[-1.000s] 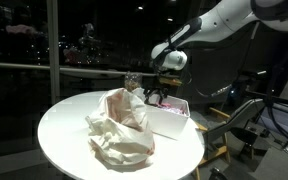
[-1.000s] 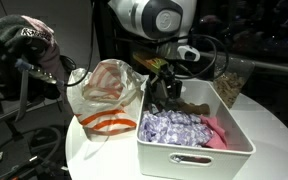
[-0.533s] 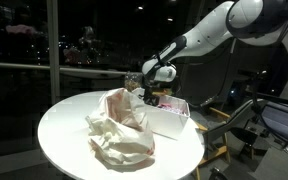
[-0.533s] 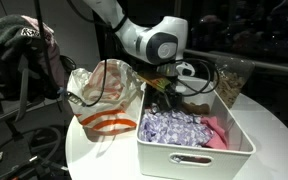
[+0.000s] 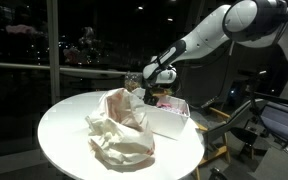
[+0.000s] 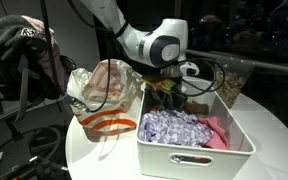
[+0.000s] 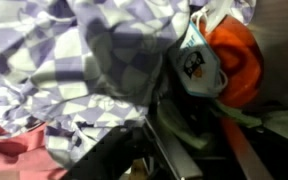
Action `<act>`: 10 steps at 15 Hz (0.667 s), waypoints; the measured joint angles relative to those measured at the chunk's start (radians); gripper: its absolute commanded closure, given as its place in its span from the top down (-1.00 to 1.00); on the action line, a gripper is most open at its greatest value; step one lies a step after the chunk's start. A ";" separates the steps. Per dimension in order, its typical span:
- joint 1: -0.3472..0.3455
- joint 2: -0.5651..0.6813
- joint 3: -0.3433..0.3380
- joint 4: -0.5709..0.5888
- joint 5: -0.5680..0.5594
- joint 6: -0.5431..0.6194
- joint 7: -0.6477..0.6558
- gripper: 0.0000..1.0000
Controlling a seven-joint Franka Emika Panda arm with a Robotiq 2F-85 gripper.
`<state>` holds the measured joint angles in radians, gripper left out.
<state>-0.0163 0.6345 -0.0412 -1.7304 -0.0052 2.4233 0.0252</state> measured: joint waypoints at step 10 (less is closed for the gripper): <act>-0.002 -0.320 -0.009 -0.063 0.076 -0.186 0.166 -0.93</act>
<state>-0.0186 0.3146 -0.0501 -1.7932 0.0711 2.2371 0.1909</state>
